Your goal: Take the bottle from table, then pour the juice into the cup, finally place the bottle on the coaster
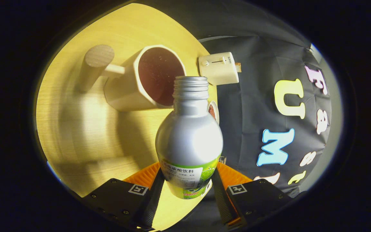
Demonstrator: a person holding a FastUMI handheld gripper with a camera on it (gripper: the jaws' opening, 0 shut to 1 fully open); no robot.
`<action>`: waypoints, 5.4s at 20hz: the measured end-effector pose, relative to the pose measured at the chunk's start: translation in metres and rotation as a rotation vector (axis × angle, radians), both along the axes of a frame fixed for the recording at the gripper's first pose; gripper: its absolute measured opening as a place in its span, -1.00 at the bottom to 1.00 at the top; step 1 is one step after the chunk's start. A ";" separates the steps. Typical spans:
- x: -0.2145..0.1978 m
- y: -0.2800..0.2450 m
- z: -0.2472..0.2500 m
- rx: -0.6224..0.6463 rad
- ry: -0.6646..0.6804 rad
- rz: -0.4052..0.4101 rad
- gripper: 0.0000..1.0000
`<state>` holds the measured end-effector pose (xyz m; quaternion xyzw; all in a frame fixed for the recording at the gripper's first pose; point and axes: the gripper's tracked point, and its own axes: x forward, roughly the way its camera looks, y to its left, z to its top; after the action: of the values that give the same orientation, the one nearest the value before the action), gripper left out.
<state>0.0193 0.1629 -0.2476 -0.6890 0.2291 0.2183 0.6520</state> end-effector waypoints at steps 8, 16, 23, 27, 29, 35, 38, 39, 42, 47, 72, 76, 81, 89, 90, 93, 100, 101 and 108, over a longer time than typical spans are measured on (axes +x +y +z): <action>0.007 0.000 0.006 -0.119 0.005 0.015 0.51; 0.014 -0.005 0.008 -0.216 0.009 0.043 0.51; 0.013 -0.006 0.014 -0.269 0.013 0.065 0.51; 0.013 -0.005 0.018 -0.292 0.009 0.070 0.51; 0.015 -0.004 0.021 -0.317 0.003 0.082 0.51; 0.014 -0.003 0.030 -0.372 0.003 0.082 0.50; 0.014 -0.002 0.033 -0.397 0.006 0.091 0.50; 0.014 -0.001 0.035 -0.404 0.007 0.093 0.50; 0.016 0.001 0.037 -0.420 0.012 0.101 0.50; 0.020 0.002 0.042 -0.449 0.020 0.105 0.51; 0.022 0.008 0.073 -0.623 0.063 0.103 0.50; 0.021 0.011 0.073 -0.650 0.081 0.105 0.50; 0.022 0.012 0.073 -0.697 0.097 0.105 0.50; 0.029 0.018 0.075 -0.739 0.109 0.120 0.50; 0.029 0.018 0.073 -0.738 0.113 0.120 0.50; 0.029 0.020 0.074 -0.734 0.116 0.115 0.50; 0.022 0.017 0.067 -0.682 0.134 0.090 0.50; 0.021 0.016 0.064 -0.662 0.146 0.080 0.50; 0.009 -0.003 0.038 -0.431 0.209 -0.032 0.51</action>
<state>0.0285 0.1596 -0.2093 -0.7822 0.3476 0.2242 0.4660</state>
